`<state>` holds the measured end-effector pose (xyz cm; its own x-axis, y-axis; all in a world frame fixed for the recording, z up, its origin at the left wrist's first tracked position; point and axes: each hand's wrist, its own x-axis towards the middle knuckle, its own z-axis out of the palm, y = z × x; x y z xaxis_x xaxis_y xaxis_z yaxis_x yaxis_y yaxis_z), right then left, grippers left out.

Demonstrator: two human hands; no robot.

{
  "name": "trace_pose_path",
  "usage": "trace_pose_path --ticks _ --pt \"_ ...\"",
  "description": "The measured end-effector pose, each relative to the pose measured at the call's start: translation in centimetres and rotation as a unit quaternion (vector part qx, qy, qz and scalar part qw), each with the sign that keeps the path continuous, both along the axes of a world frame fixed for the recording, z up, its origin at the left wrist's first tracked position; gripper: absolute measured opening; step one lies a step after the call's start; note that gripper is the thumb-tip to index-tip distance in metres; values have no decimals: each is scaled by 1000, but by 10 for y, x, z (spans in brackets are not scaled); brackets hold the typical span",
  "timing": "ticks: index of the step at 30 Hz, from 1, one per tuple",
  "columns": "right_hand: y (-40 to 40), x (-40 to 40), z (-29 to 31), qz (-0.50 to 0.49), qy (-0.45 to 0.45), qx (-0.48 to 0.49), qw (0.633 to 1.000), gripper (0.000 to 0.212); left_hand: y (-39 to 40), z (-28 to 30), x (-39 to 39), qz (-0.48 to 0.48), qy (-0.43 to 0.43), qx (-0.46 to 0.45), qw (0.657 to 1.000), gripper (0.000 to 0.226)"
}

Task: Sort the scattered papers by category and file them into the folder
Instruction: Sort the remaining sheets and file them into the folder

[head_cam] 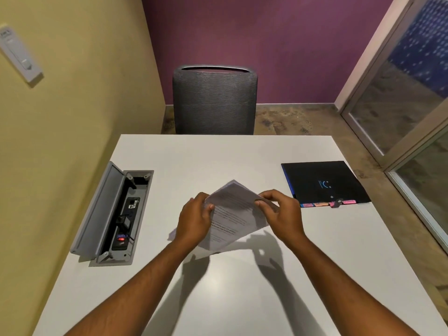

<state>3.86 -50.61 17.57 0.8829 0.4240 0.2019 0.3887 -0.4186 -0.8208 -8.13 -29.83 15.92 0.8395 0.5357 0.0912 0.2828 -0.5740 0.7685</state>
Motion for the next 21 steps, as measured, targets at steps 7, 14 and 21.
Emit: trace_pose_path --ticks 7,14,21 --pt "-3 -3 -21 -59 275 143 949 73 -7 -18 -10 71 -53 -218 972 8" --pt "5 -30 -50 -68 264 123 954 21 -16 -38 -30 55 -84 -260 960 27" --pt "4 -49 -99 -58 271 40 960 28 -18 -69 -47 57 -8 -220 974 38"
